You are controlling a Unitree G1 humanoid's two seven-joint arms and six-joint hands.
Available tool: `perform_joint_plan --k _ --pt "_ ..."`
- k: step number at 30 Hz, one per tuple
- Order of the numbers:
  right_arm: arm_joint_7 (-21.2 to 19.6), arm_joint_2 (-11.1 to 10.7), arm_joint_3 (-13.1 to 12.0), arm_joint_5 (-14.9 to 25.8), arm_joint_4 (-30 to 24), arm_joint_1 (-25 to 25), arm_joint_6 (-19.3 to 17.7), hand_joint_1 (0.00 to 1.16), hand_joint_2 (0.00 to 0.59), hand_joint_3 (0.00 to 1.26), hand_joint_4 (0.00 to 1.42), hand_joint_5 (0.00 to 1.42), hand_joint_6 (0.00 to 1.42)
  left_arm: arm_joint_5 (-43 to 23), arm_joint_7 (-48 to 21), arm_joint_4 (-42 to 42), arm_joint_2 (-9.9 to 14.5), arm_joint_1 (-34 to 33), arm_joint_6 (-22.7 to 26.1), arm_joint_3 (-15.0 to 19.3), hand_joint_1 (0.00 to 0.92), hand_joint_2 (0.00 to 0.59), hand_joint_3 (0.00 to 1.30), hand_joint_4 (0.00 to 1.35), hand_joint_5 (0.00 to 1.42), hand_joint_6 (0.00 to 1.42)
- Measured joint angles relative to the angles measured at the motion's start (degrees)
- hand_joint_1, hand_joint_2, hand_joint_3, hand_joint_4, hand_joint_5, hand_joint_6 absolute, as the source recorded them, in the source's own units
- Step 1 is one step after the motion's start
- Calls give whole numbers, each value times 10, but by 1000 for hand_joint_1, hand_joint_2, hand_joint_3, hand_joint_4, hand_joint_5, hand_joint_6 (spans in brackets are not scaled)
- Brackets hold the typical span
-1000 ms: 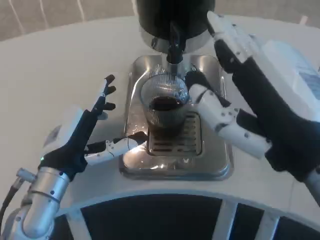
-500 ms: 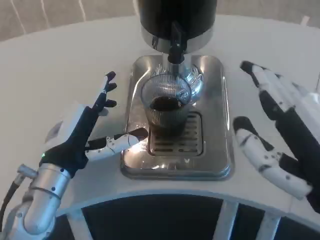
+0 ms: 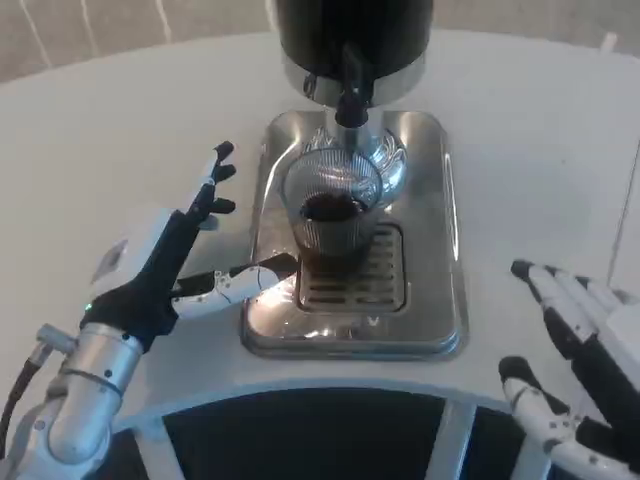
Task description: Grasp the cup under the faucet to collect the drink, then remove the cup.
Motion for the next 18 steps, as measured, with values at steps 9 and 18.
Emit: perform_joint_plan --k 9,18 --pt "0 -6 21 -29 0 13 2 10 531 0 0 0 0 -17 -5 0 0 -2 -6 1 304 62 0 0 274 287" --pt "-48 -56 30 -22 28 45 8 9 531 0 0 0 0 -21 -12 0 0 -3 -8 1 302 62 0 0 273 285"
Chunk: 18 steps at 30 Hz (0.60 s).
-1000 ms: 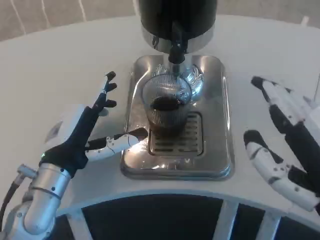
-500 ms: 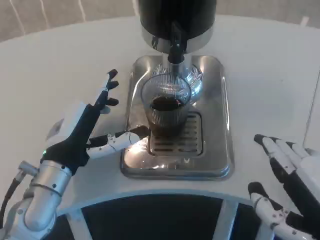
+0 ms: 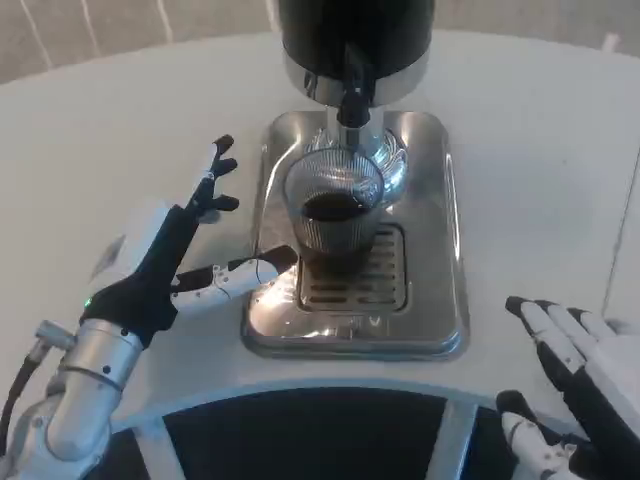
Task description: Grasp the cup under the faucet to collect the drink, then remove the cup.
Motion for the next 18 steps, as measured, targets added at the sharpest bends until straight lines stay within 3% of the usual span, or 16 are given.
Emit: perform_joint_plan --k 6,18 --pt "-35 -25 11 5 22 14 6 9 531 0 0 0 0 -2 -13 16 0 -15 -10 0 302 62 0 0 268 285" --pt "-35 -31 36 6 18 14 59 8 531 0 0 0 0 -18 -41 79 -21 -66 -49 -8 302 62 0 0 254 285"
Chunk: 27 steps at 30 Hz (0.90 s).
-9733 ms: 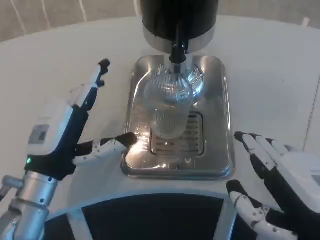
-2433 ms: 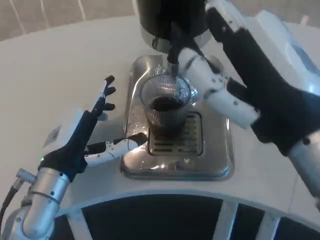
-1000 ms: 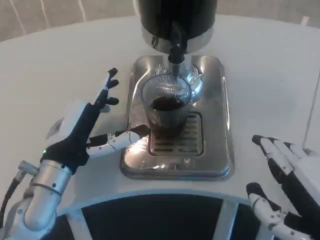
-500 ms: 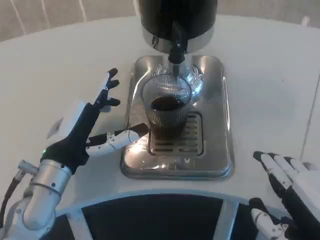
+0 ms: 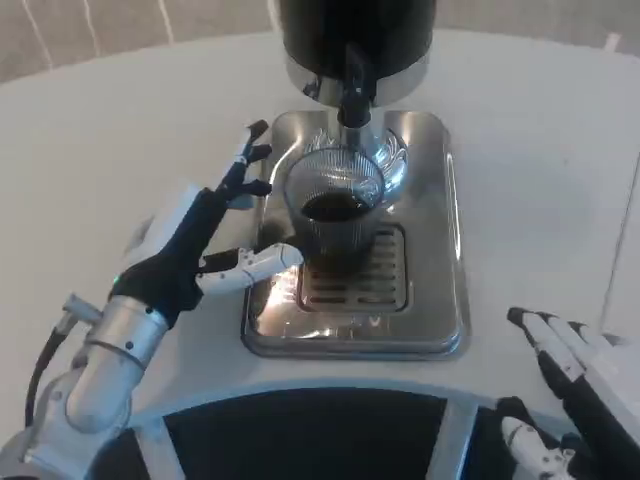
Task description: Grasp the cup under the faucet to collect the drink, then remove the cup.
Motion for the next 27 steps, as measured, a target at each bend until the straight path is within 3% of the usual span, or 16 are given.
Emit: perform_joint_plan --k 7,14,27 --pt "3 -5 0 1 -2 -3 26 8 531 0 0 0 0 2 -4 43 -15 -32 -9 -15 302 67 0 0 252 285" --pt "7 -5 22 0 -11 -5 38 8 531 0 0 0 0 3 -4 72 -24 -51 -13 -21 302 68 0 0 259 291" --pt "14 -15 21 2 -18 -5 66 8 531 0 0 0 0 15 -1 112 -35 -88 -15 -33 302 68 0 0 286 345"
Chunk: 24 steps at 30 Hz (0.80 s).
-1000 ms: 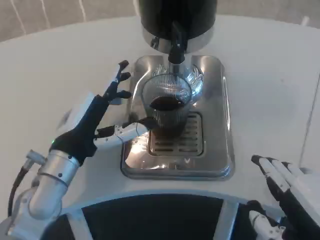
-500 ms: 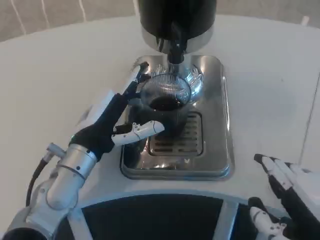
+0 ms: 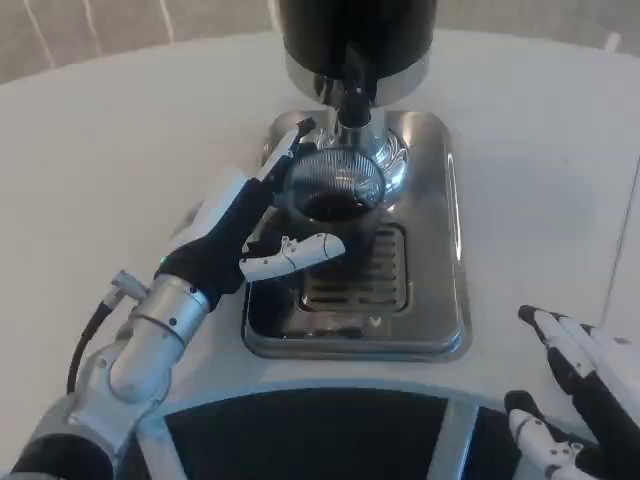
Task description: Grasp the cup under the faucet to collect the drink, then remove the cup.
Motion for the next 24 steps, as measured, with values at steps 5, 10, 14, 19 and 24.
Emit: perform_joint_plan --k 5,10,14,19,24 --pt "1 -4 1 0 -6 3 7 8 531 0 0 0 0 4 2 10 -2 -8 -2 -2 302 68 0 0 299 380" --pt "1 -4 7 -4 -7 3 10 7 531 0 0 0 0 6 4 16 -4 -18 -2 -7 302 69 0 0 344 496" --pt "1 -2 11 -11 -7 4 13 10 530 0 0 0 0 10 13 19 -4 -21 -2 -11 316 70 0 0 398 617" --pt "1 -1 15 -14 -7 5 16 18 514 0 0 0 0 23 28 20 -4 -25 -2 -20 339 70 0 0 424 689" --pt "1 -1 15 -14 -7 5 20 21 512 0 0 0 0 34 47 20 -3 -27 0 -33 355 70 0 0 433 703"
